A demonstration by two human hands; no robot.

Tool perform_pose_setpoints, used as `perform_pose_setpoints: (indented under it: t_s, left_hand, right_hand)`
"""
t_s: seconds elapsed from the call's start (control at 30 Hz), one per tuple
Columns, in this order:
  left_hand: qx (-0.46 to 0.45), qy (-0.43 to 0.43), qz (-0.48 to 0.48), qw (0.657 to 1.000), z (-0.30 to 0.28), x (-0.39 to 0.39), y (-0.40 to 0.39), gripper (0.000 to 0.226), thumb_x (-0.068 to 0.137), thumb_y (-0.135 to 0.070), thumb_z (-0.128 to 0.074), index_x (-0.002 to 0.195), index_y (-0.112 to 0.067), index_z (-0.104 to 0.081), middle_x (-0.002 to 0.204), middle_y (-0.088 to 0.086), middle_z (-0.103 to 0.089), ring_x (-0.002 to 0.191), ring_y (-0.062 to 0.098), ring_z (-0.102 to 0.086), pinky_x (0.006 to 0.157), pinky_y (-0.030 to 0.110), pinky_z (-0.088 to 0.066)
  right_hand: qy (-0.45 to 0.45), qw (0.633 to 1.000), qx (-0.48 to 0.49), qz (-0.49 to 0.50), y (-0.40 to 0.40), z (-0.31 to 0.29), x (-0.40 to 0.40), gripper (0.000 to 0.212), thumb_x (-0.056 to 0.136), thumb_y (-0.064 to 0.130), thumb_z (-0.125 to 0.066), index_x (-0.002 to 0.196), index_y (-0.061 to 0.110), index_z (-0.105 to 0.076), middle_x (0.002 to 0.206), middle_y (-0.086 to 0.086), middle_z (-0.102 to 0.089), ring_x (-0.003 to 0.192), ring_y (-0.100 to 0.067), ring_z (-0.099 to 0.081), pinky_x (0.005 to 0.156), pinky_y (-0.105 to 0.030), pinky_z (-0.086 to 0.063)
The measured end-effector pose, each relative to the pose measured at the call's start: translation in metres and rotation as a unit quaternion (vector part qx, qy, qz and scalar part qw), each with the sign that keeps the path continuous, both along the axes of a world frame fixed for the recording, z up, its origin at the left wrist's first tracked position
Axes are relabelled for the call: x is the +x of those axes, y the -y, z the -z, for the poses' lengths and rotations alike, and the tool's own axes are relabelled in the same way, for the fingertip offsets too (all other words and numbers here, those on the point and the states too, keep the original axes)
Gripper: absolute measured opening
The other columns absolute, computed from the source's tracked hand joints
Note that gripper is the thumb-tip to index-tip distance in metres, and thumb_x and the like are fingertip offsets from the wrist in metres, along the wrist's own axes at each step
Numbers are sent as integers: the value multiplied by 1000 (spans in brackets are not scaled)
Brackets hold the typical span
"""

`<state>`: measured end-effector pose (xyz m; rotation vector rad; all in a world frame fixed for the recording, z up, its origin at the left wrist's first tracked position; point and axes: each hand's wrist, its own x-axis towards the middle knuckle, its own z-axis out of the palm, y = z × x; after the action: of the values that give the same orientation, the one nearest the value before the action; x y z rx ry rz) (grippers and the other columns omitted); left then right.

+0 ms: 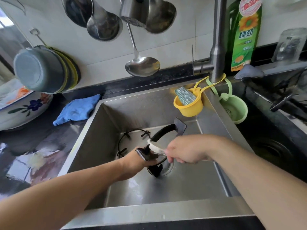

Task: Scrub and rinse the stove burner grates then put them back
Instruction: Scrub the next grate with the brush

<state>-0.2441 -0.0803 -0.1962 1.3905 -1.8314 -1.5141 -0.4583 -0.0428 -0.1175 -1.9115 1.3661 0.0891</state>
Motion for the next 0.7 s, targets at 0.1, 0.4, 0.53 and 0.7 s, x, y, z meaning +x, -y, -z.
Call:
perform_pose_setpoints:
  t_s: [0.1, 0.4, 0.53, 0.7]
  left_hand:
    - [-23, 39, 64, 997, -1, -3, -2, 19, 85, -6, -70, 77, -22, -76, 74, -8, -64, 71, 3, -51, 69, 21, -41]
    - [-52, 40, 77, 995, 11, 4, 4, 9, 89, -2, -68, 97, 1, -71, 88, -5, -68, 82, 7, -53, 76, 31, -44]
    - [-65, 46, 86, 993, 7, 8, 8, 6, 84, -3, -66, 81, 0, -62, 76, 0, -53, 73, 12, -42, 67, 33, -37]
    - [-48, 47, 68, 995, 10, 5, 0, 18, 80, -6, -64, 91, 8, -58, 81, 7, -48, 77, 15, -38, 68, 31, -34]
  right_hand:
    - [-63, 993, -43, -91, 2, 6, 24, 30, 109, 19, -31, 110, 12, -60, 81, -2, -52, 80, -28, -56, 63, -36, -45]
    - [-225, 952, -81, -190, 13, 20, 28, 36, 103, 3, -37, 74, 22, -32, 77, -5, -42, 75, -28, -53, 53, -33, -44]
    - [-198, 958, -129, -160, 19, 30, 46, 17, 106, 6, -36, 100, 21, -40, 80, 1, -38, 80, -22, -46, 56, -30, -36]
    - [-151, 954, -186, -178, 20, 30, 49, 18, 108, 11, -32, 103, 21, -47, 78, 4, -36, 91, -27, -55, 77, -37, -48]
